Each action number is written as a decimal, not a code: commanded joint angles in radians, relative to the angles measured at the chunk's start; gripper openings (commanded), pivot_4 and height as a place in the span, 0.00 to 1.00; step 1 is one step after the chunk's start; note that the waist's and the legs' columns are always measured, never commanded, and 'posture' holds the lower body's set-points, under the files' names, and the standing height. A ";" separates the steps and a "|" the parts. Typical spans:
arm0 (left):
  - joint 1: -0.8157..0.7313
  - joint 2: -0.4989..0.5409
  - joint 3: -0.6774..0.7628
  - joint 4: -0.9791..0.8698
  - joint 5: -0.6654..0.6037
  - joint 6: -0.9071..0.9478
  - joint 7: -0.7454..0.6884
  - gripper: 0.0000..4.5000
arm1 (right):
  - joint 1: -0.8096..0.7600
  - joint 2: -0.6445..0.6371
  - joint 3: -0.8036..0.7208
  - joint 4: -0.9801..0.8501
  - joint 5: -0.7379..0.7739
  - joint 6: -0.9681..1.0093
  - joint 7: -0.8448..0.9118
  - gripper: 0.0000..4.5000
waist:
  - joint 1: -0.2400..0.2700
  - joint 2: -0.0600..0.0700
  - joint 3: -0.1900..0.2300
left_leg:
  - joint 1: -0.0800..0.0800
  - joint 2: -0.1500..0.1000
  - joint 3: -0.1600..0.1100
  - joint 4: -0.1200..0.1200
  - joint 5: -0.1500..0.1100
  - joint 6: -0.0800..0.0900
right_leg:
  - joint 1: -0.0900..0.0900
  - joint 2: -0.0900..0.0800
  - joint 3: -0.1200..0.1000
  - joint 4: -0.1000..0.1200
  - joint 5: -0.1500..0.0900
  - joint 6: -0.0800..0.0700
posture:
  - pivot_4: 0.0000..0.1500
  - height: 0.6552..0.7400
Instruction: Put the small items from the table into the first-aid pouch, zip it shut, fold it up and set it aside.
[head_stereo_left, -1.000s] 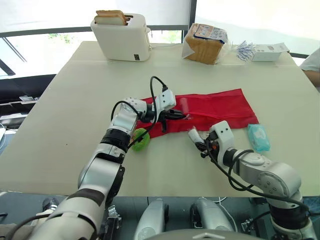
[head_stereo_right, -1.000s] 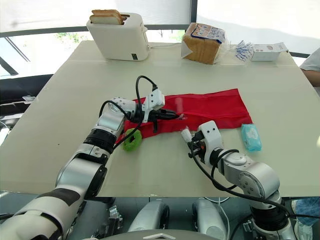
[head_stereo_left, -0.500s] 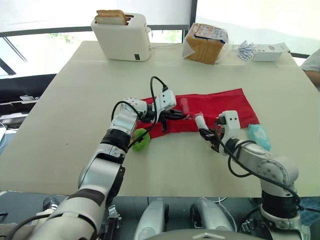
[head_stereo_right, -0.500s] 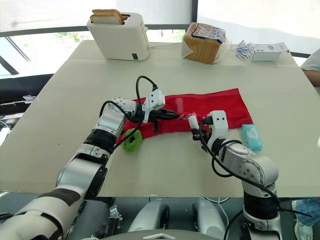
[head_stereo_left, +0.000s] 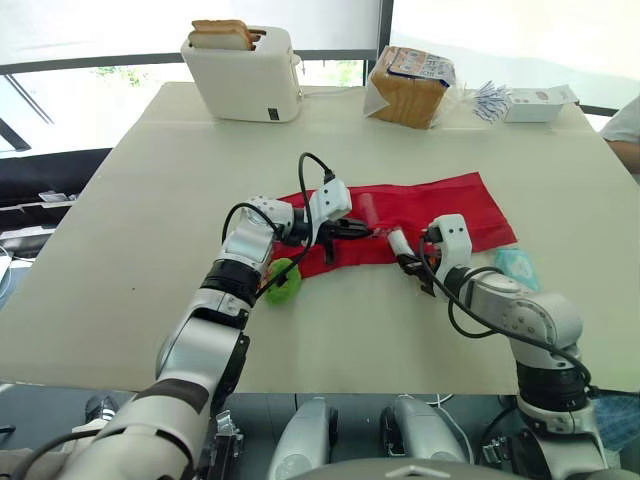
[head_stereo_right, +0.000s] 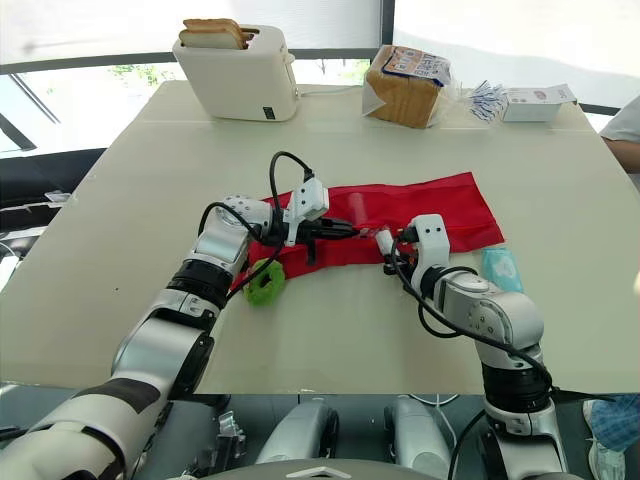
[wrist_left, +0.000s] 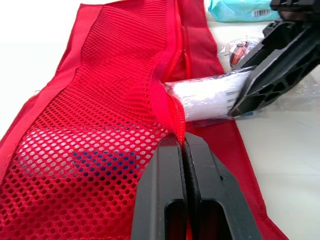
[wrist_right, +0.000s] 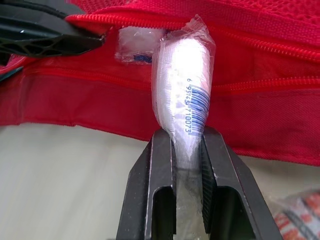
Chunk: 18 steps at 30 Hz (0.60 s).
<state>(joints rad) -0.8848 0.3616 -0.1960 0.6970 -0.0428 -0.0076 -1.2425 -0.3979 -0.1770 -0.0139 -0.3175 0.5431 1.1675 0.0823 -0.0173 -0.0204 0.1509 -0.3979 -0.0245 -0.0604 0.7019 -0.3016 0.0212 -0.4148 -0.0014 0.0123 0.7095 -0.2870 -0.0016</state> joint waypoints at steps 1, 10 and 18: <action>0.005 -0.001 0.006 -0.044 -0.022 -0.027 -0.021 0.00 | -0.045 0.018 -0.021 0.041 -0.024 -0.052 0.003 0.01 | -0.001 0.000 0.000 | 0.000 0.000 0.000 0.000 0.000 0.000 | 0.000 0.000 0.000 0.000 0.000 0.000 | 1.00 1.00; -0.005 -0.004 0.011 -0.027 -0.020 -0.025 -0.014 0.00 | -0.092 0.044 0.038 0.094 -0.057 -0.080 0.048 0.01 | 0.000 0.000 0.000 | 0.000 0.000 0.000 0.000 0.000 0.000 | 0.000 0.000 0.000 0.000 0.000 0.000 | 1.00 1.00; 0.010 0.009 -0.012 -0.027 -0.008 -0.062 -0.058 0.00 | -0.144 0.060 0.003 0.194 -0.107 -0.172 0.051 0.01 | -0.001 0.000 0.000 | 0.000 0.000 0.000 0.000 0.000 0.000 | -0.001 0.000 0.000 0.000 0.000 0.000 | 1.00 1.00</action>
<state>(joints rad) -0.8595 0.3670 -0.2064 0.6904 -0.0423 -0.0451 -1.2850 -0.5081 -0.1118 -0.0176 -0.1287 0.4504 1.0356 0.1135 -0.0187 -0.0199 0.1510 -0.3979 -0.0245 -0.0602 0.7018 -0.3014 0.0208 -0.4155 -0.0014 0.0125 0.7100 -0.2870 -0.0016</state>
